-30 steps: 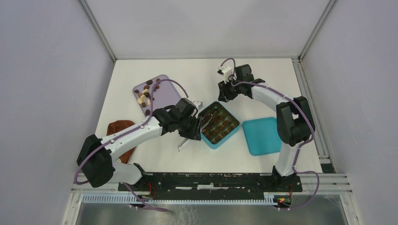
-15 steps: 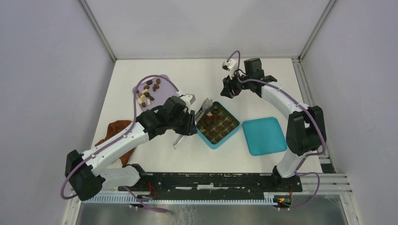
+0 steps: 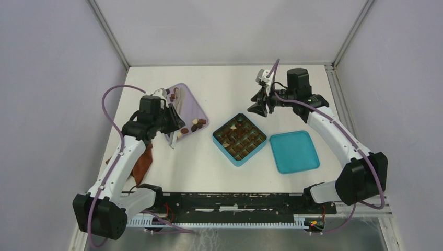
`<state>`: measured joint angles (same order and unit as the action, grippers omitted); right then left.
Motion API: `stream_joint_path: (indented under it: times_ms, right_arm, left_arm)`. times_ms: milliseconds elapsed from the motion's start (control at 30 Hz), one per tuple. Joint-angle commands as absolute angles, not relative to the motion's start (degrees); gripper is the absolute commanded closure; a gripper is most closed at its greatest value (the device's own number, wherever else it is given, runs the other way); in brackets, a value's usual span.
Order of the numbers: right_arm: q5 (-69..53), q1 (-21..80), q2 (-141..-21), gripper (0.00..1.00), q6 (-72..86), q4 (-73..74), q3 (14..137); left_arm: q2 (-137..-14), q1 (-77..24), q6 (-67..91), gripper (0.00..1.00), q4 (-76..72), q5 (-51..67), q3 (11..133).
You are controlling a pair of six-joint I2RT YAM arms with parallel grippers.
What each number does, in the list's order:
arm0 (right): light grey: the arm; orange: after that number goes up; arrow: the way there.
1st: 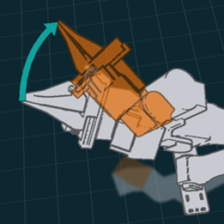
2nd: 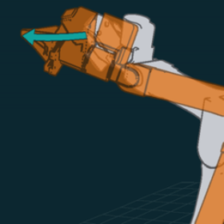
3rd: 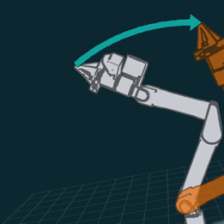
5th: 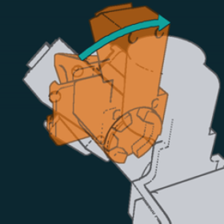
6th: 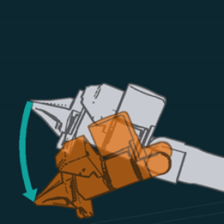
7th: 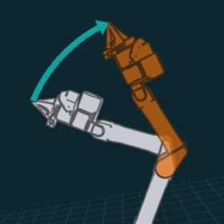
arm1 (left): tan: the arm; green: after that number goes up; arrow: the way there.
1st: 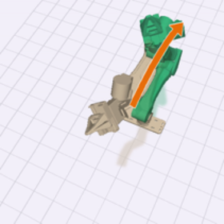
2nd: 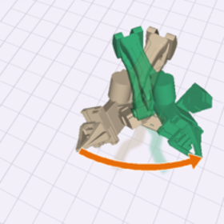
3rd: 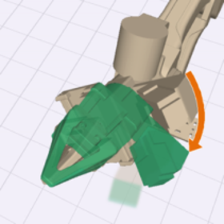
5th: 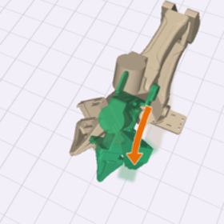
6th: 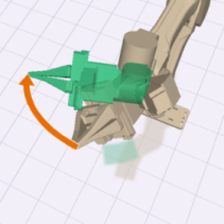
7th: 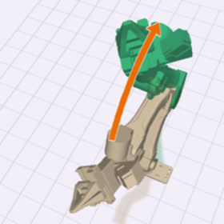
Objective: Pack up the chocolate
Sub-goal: Pick up the fake chocolate from the plate.
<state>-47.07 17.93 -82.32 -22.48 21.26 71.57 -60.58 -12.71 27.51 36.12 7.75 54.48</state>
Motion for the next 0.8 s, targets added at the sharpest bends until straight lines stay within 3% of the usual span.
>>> stream_joint_path:
  times_ms: [0, 200, 767]
  right_arm:
    - [-52.0, 18.0, -79.5, 0.45, -21.9, 16.4, 65.6]
    - [-55.7, 17.9, -79.2, 0.45, -22.0, 16.4, 63.9]
    - [-60.1, 17.9, -79.9, 0.45, -19.7, 14.9, 61.9]
  left_arm:
    - [-60.9, -9.4, 28.1, 0.62, 33.1, 10.6, 52.3]
    - [-66.5, -5.2, 32.1, 0.63, 33.2, 12.1, 53.6]
    - [-75.4, -4.7, 43.4, 0.63, 39.2, 7.0, 57.8]
